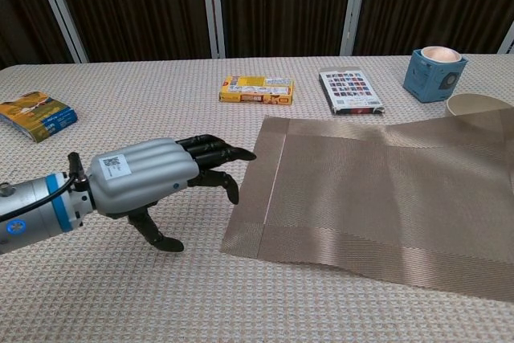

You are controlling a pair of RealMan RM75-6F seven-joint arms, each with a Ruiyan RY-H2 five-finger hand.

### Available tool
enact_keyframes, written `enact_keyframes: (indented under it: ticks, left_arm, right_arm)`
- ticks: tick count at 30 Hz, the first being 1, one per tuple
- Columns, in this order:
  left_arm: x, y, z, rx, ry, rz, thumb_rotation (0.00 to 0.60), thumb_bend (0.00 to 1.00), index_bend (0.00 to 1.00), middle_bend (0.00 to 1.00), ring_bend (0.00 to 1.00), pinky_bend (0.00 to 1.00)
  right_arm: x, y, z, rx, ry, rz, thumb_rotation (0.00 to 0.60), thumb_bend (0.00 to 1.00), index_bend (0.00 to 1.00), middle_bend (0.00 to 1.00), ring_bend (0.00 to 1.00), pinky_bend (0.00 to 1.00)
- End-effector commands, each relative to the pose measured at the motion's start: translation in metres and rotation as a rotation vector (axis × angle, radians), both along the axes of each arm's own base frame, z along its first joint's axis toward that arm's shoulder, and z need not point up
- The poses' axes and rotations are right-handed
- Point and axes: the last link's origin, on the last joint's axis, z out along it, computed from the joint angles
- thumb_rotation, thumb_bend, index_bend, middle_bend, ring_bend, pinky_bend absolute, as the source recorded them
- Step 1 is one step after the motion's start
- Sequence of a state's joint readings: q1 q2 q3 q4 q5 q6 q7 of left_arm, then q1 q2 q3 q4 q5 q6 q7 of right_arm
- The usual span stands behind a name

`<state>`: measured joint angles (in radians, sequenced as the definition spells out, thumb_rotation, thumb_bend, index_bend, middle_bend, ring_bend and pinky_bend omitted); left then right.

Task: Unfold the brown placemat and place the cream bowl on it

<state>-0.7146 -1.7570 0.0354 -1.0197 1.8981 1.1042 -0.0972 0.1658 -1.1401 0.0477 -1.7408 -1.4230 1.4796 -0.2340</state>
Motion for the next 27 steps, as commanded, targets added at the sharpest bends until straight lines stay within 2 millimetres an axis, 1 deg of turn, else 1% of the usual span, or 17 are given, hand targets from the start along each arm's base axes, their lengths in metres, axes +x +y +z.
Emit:
enact_keyframes:
  ticks: [1,7,13,16,18,24,27]
  left_arm:
    - [0.011,0.005,-0.014,-0.004,-0.001,-0.036,0.600,0.11,0.30,0.00,0.00,0.00]
    - [0.021,0.011,-0.025,0.008,-0.010,-0.071,0.600,0.11,0.30,0.00,0.00,0.00]
    - [0.025,0.010,-0.035,-0.006,-0.005,-0.082,0.600,0.11,0.30,0.00,0.00,0.00]
    - [0.027,0.010,-0.039,-0.008,-0.008,-0.087,0.600,0.16,0.32,0.00,0.00,0.00]
    - [0.029,0.009,-0.040,-0.010,-0.012,-0.090,0.600,0.21,0.32,0.00,0.00,0.00]
    - [0.032,0.008,-0.043,-0.014,-0.004,-0.102,0.600,0.26,0.33,0.00,0.00,0.00]
    - [0.033,0.007,-0.044,-0.016,-0.004,-0.101,0.600,0.30,0.33,0.00,0.00,0.00]
  right_arm:
    - [-0.001,0.000,0.001,-0.005,0.000,-0.001,0.600,0.00,0.00,0.00,0.00,0.00]
    - [-0.002,-0.002,0.002,-0.009,-0.003,-0.007,0.600,0.00,0.00,0.00,0.00,0.00]
    - [-0.004,-0.003,0.004,-0.016,-0.003,-0.009,0.600,0.00,0.00,0.00,0.00,0.00]
    - [-0.003,-0.002,0.004,-0.019,-0.005,-0.006,0.600,0.00,0.00,0.00,0.00,0.00]
    - [-0.003,-0.002,0.005,-0.022,-0.005,-0.004,0.600,0.00,0.00,0.00,0.00,0.00]
    - [-0.002,-0.002,0.007,-0.028,-0.013,-0.001,0.600,0.00,0.00,0.00,0.00,0.00]
    - [-0.001,-0.001,0.008,-0.032,-0.016,0.003,0.600,0.00,0.00,0.00,0.00,0.00]
